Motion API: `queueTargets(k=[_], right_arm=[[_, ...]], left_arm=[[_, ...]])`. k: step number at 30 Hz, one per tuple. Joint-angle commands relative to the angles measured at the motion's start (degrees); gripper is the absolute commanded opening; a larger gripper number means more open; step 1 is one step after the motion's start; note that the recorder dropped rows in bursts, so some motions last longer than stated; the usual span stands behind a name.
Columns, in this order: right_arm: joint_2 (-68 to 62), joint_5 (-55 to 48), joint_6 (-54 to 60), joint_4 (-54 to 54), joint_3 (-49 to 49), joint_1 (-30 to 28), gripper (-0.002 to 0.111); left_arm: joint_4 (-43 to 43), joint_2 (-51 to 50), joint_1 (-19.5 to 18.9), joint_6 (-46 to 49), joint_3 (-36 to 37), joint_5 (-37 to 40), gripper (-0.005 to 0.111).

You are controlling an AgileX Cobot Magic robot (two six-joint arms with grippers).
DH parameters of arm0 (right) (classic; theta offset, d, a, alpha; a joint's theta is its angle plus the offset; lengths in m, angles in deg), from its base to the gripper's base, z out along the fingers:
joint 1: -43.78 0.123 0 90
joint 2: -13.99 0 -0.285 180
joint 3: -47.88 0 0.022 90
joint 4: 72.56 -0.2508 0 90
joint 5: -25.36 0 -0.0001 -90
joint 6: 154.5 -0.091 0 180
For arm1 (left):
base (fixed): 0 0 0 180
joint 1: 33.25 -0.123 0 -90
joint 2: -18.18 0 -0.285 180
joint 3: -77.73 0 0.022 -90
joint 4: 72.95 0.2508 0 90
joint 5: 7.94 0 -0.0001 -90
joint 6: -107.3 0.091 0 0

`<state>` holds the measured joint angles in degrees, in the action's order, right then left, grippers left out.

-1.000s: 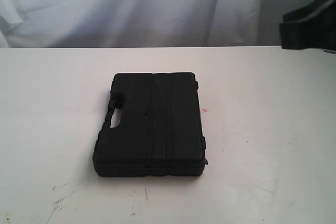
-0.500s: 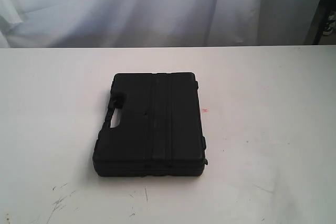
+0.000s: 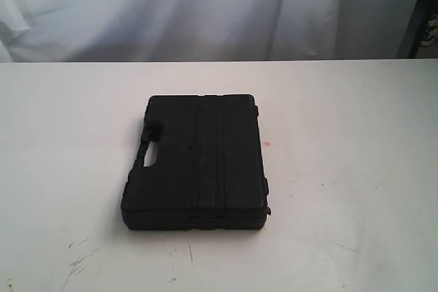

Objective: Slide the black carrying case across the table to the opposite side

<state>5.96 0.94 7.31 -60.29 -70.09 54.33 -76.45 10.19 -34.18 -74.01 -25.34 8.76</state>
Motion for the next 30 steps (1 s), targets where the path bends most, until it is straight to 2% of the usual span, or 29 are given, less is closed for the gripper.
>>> queueTargets(k=[1, 13, 19, 21, 22, 24, 27, 30], right_arm=[[0.24, 3.32, 1.62, -1.31, 1.96, -0.38, 0.0], [0.24, 12.68, 2.54, -1.2, 12.19, -0.38, 0.0], [0.24, 12.84, 2.37, -1.06, 11.86, -0.38, 0.0], [0.24, 12.61, 5.46, -3.99, 11.86, -0.38, 0.0], [0.24, 12.72, 11.28, -9.25, 12.36, -0.38, 0.0], [0.24, 12.85, 15.74, -14.33, 13.99, -0.38, 0.0], [0.24, 15.68, 15.74, -14.22, 15.19, -0.38, 0.0], [0.24, 13.62, 16.77, -14.22, 15.19, -0.38, 0.0]], left_arm=[[0.02, 0.2, -0.1, 0.13, 0.29, -0.38, 0.0], [0.02, 0.2, -0.1, 0.13, 0.29, -0.38, 0.0], [0.02, 0.2, -0.1, 0.13, 0.29, -0.38, 0.0], [0.02, 0.2, -0.1, 0.13, 0.29, -0.38, 0.0], [0.02, 0.2, -0.1, 0.13, 0.29, -0.38, 0.0], [0.02, 0.2, -0.1, 0.13, 0.29, -0.38, 0.0], [0.02, 0.2, -0.1, 0.13, 0.29, -0.38, 0.0], [0.02, 0.2, -0.1, 0.13, 0.29, -0.38, 0.0]])
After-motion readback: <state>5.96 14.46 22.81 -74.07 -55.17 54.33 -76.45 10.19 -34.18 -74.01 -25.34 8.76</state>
